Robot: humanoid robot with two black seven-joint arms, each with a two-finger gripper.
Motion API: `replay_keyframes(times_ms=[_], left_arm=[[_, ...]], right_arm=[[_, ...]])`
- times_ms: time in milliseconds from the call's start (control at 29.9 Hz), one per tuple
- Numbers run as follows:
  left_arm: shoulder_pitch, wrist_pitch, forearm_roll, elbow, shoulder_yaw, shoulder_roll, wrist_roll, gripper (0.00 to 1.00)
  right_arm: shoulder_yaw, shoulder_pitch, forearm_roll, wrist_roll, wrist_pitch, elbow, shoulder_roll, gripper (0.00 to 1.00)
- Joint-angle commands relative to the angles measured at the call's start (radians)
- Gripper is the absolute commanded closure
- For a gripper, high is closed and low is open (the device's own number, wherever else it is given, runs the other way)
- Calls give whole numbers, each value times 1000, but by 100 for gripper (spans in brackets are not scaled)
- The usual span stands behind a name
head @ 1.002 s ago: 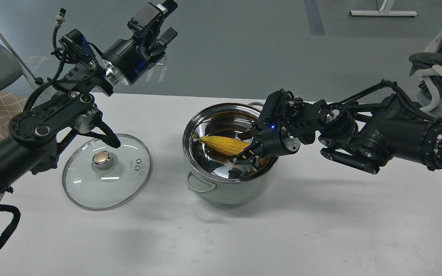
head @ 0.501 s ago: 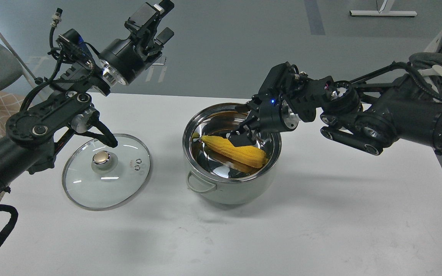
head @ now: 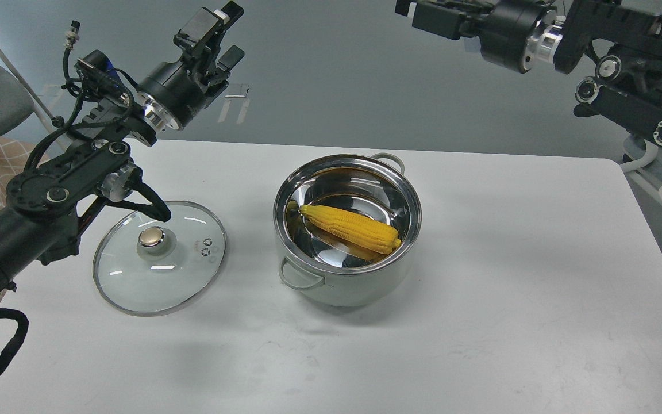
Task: Open pot and put corn in
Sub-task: 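Open the right gripper and raise it away from the pot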
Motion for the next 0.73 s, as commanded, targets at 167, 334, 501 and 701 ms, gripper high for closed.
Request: replay_keyframes(times_ms=[167, 334, 501, 701], left_arm=[[23, -66, -201, 104, -44, -69, 0, 3], [23, -159, -294, 225, -42, -117, 0, 3], [27, -238, -296, 321, -42, -183, 0, 3], [29, -255, -298, 339, -44, -223, 0, 3]], right_arm=[[591, -434, 126, 9, -17, -1, 38, 0], [798, -601, 248, 26, -7, -6, 142, 0], [864, -690, 279, 26, -8, -3, 177, 0], [919, -733, 279, 26, -17, 5, 185, 0]])
